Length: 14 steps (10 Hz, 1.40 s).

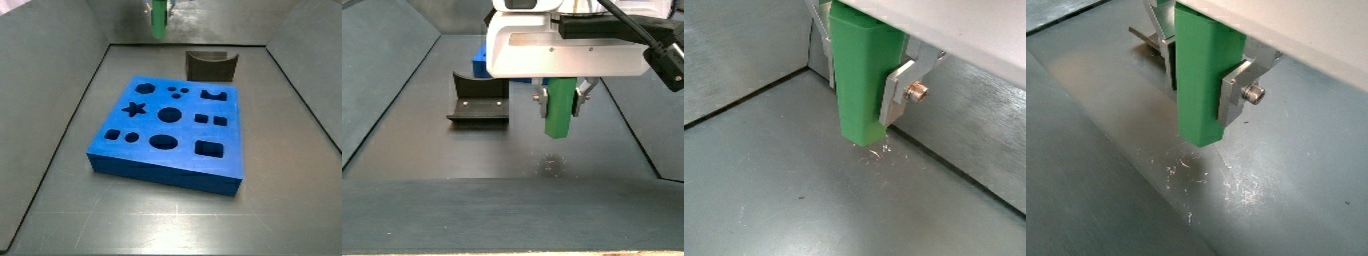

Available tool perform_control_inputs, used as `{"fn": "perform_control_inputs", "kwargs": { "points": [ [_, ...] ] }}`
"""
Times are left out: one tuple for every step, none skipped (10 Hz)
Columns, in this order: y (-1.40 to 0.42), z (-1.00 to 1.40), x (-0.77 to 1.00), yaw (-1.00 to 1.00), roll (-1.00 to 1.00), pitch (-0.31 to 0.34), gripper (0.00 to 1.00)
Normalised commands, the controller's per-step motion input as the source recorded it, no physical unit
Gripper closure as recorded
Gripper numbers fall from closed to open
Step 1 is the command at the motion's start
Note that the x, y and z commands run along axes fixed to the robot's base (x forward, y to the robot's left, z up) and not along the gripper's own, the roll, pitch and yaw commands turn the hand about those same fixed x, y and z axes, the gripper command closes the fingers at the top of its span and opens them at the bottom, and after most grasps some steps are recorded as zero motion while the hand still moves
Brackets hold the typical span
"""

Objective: Pick up the hexagon object. Move up. Move to above the board. Insert the hexagon object.
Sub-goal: Move to above the board.

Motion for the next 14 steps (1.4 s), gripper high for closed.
{"fn": "perform_control_inputs", "kwargs": {
  "points": [
    [0.02,1.00,-0.02,-0.02,-0.15,0.090,1.00],
    [0.02,1.00,-0.02,-0.02,-0.15,0.090,1.00],
    [0.02,1.00,-0.02,-0.02,-0.15,0.091,1.00],
    [0.02,1.00,-0.02,-0.02,-0.15,0.092,1.00],
    [0.02,1.00,-0.02,-0.03,-0.15,0.092,1.00],
    [0.02,1.00,-0.02,-0.03,-0.15,0.093,1.00],
    [0.02,1.00,-0.02,-0.03,-0.15,0.094,1.00],
    [0.02,1.00,-0.02,-0.03,-0.15,0.094,1.00],
    [0.02,1.00,-0.02,-0.03,-0.15,0.095,1.00],
    [0.02,1.00,-0.02,-0.03,-0.15,0.095,1.00],
    [0.02,1.00,-0.02,-0.03,-0.15,0.095,1.00],
    [0.02,1.00,-0.02,-0.03,-0.15,0.096,1.00],
    [0.02,1.00,-0.02,-0.03,-0.15,0.096,1.00],
    [0.02,1.00,-0.02,-0.03,-0.15,0.096,1.00]
  ]
}}
